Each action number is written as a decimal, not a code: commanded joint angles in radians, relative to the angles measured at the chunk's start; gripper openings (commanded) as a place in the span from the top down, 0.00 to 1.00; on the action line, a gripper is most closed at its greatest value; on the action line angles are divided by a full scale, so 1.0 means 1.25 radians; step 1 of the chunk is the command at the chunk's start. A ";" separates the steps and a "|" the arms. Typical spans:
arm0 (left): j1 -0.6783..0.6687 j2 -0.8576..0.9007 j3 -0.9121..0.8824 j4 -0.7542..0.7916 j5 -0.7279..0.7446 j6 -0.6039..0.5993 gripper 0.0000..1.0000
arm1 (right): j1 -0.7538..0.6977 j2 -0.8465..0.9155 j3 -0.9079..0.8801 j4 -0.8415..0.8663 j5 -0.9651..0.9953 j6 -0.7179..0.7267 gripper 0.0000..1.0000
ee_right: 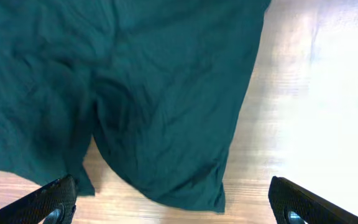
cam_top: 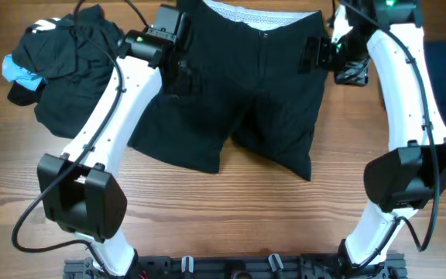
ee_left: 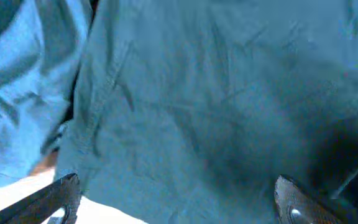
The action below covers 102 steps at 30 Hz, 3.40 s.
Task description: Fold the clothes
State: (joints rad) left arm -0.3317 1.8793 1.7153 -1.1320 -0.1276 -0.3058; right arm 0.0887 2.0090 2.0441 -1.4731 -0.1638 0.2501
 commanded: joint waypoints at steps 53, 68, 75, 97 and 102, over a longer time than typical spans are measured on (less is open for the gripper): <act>0.001 0.012 -0.195 0.102 0.054 -0.076 0.34 | -0.117 -0.110 -0.504 0.328 0.030 0.031 0.00; 0.159 0.012 -0.194 0.505 0.111 -0.006 0.95 | 0.161 -0.134 -0.504 0.441 -0.072 0.076 0.78; 0.084 0.042 -0.194 0.730 0.114 0.175 0.83 | 0.266 -0.132 -0.515 0.440 -0.030 0.126 0.96; 0.014 0.341 -0.193 1.094 0.191 0.220 0.90 | 0.288 -0.060 -0.578 0.430 -0.016 0.175 0.96; 0.000 0.371 -0.193 1.087 0.171 0.221 0.91 | 0.288 -0.059 -0.631 0.436 -0.015 0.179 0.96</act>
State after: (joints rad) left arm -0.3164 2.3051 1.4723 0.2325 0.0959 -0.0490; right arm 0.4480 1.9182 1.2961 -0.9340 -0.1761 0.4526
